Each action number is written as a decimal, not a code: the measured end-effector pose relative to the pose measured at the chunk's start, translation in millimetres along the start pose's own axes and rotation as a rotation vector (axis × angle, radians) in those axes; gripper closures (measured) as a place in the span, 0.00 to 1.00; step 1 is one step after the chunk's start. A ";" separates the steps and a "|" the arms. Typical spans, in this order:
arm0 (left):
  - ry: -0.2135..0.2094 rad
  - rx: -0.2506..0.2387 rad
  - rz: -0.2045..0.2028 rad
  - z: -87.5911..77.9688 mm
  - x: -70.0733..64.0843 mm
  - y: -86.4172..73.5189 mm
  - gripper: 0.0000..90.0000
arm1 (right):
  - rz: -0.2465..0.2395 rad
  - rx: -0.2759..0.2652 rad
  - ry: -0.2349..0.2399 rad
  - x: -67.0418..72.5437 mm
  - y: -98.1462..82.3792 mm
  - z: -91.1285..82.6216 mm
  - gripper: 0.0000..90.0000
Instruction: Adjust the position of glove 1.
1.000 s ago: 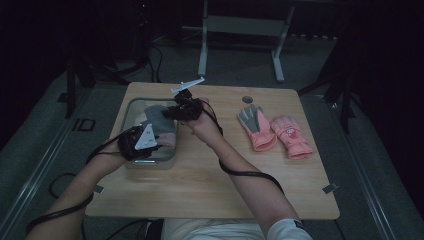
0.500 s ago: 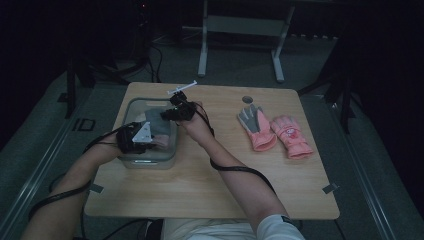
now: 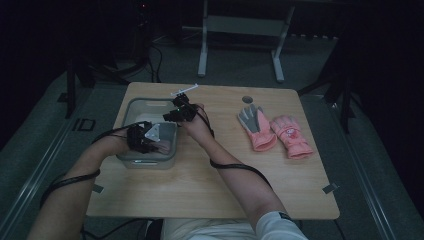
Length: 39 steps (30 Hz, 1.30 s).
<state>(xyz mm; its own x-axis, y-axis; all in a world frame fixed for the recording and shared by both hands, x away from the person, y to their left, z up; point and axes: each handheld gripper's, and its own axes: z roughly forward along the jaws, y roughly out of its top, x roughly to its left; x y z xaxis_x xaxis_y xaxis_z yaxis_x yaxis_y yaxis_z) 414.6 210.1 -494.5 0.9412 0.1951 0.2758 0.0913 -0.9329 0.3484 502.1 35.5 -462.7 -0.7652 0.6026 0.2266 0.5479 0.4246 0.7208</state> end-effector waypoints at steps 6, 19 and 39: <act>-0.005 0.011 -0.044 2.8 4.4 3.0 0.69 | -0.011 -0.041 0.016 -3.2 -3.4 -22.9 0.56; 0.035 -0.099 -0.369 -26.6 7.9 -4.1 0.15 | -0.084 -0.046 0.064 -10.4 -34.8 -68.0 0.24; -0.053 -0.394 -0.413 -52.8 -41.1 67.5 0.02 | -0.194 -0.068 0.050 -26.5 -73.4 -128.3 0.18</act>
<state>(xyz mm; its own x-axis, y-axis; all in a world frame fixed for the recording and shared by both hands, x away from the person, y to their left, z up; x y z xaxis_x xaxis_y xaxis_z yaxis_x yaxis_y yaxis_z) 364.9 155.1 -435.0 0.8691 0.4945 0.0040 0.3364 -0.5972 0.7281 438.8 -98.3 -437.5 -0.8708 0.4791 0.1105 0.3662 0.4820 0.7960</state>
